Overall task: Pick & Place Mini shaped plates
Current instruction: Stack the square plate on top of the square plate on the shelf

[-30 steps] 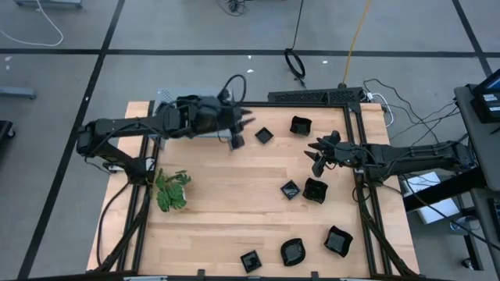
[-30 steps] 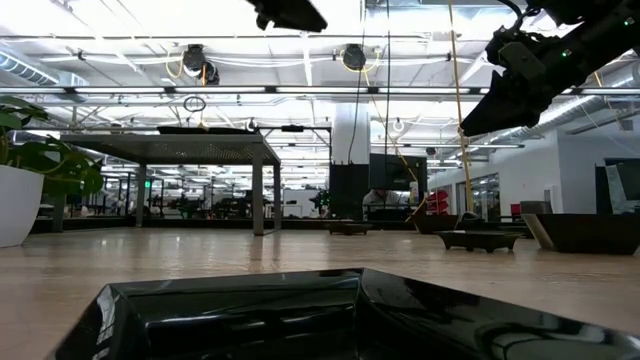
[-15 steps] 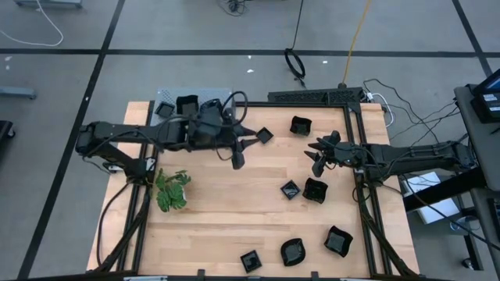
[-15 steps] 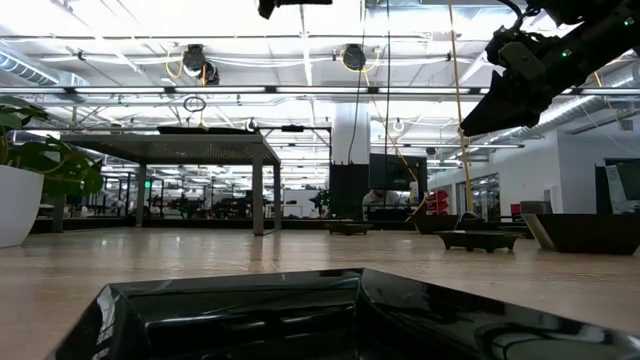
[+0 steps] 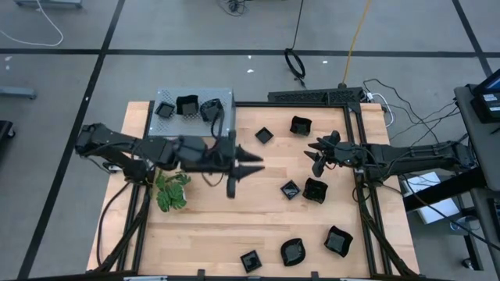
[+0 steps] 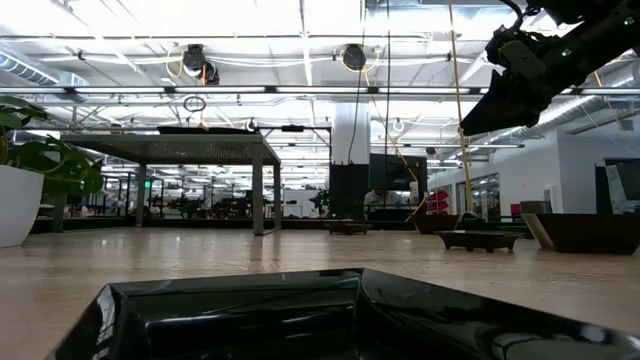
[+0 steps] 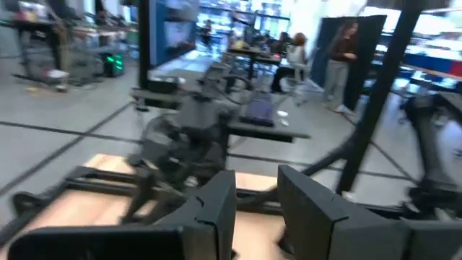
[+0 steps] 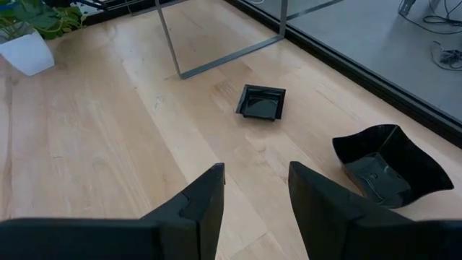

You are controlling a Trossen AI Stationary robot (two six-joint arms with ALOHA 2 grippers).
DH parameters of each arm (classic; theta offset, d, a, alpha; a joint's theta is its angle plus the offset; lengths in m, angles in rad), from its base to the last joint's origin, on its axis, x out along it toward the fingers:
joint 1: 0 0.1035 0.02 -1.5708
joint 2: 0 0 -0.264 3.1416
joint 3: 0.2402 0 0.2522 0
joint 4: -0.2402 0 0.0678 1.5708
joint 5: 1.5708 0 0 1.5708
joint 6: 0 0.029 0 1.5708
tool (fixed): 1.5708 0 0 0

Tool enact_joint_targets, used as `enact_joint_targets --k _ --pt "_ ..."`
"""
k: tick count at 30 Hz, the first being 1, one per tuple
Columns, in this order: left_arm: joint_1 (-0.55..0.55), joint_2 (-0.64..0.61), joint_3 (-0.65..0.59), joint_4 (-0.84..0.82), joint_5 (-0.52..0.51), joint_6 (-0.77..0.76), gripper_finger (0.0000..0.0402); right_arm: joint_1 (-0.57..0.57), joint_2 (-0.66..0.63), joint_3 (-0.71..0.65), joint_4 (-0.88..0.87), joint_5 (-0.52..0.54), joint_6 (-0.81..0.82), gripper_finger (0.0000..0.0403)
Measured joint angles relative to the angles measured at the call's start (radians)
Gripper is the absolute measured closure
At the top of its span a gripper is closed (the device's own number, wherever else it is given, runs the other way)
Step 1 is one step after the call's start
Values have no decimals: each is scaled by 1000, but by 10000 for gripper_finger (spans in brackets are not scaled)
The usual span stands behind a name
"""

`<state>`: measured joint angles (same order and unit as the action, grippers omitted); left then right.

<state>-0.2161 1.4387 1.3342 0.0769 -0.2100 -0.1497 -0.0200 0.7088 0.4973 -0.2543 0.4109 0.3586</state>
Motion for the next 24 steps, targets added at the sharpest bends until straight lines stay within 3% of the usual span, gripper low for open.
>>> enact_joint_targets --k 6,12,19,24 --pt "-95 29 1 -39 -52 -117 293 0 -12 0 68 -167 54 261" --pt "-147 108 -1 -62 -107 -204 293 0 -106 1 143 -308 -36 261" --pt "-136 176 2 -18 -118 -223 293 0 -277 0 139 -307 -68 261" --pt "-98 228 2 -31 -138 -118 293 0 -356 0 132 -307 -128 261"
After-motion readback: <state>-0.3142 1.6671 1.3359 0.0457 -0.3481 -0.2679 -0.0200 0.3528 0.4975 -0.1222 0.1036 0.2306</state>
